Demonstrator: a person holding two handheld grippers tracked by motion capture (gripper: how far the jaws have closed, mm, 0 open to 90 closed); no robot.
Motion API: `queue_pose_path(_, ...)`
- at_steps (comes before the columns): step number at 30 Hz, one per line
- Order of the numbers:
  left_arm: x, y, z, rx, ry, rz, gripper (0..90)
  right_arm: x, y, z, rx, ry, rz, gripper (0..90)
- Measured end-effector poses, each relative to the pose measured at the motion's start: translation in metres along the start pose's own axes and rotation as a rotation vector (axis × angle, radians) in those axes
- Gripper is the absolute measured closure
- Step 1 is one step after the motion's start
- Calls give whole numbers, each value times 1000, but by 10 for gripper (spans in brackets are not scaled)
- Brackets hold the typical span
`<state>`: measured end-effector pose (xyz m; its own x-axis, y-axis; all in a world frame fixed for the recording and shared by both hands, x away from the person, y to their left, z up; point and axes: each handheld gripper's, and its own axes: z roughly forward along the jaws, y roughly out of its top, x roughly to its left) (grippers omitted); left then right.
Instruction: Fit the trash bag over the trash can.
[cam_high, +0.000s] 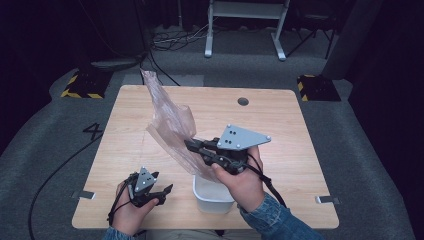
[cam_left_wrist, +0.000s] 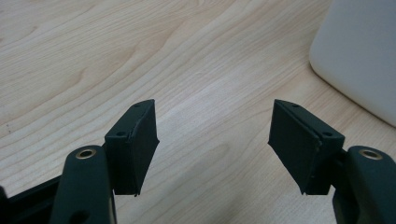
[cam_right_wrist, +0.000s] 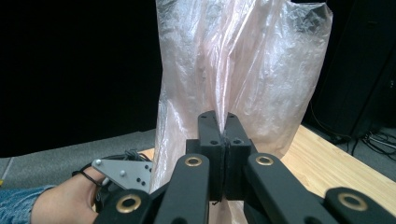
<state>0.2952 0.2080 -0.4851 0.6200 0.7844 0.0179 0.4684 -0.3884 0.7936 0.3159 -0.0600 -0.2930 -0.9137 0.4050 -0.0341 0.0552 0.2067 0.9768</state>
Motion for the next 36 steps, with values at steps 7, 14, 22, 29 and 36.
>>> queue_pose_path(7,1,1,0,-2,-3,2,325,-2,-16,-5,23,-13,5,899)
queue_pose_path(14,-1,3,1,1,-8,8,323,-7,-31,-17,31,-26,28,895)
queue_pose_path(22,0,5,0,-5,-9,10,322,-9,-46,-31,59,-33,39,892)
queue_pose_path(29,0,5,0,-2,-11,11,321,-9,-61,-38,87,-34,53,890)
queue_pose_path(36,0,6,0,-1,-18,8,320,-10,-74,-43,119,-35,69,887)
